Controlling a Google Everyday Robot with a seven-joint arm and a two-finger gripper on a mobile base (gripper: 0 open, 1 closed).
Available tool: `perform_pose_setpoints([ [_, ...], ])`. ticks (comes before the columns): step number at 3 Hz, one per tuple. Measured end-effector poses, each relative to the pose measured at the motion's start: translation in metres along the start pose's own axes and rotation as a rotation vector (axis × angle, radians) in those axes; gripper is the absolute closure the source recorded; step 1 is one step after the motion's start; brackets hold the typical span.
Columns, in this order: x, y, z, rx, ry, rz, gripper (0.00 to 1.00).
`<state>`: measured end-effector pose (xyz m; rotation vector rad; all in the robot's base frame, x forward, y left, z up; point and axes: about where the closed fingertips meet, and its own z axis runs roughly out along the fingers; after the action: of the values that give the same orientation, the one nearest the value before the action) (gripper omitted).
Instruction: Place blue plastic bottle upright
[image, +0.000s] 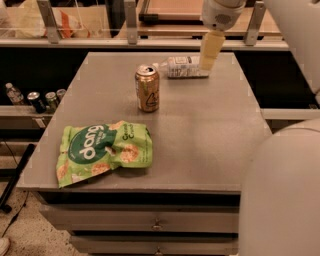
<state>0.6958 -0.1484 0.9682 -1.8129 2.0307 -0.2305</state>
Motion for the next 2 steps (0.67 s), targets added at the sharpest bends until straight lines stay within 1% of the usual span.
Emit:
perform_pose_setpoints([
  [1,-0.006,-0.014,0.023,0.001,0.008,0.053,0.00],
  [2,-0.011,-0.023,0.044,-0.006,0.018,0.087,0.00],
])
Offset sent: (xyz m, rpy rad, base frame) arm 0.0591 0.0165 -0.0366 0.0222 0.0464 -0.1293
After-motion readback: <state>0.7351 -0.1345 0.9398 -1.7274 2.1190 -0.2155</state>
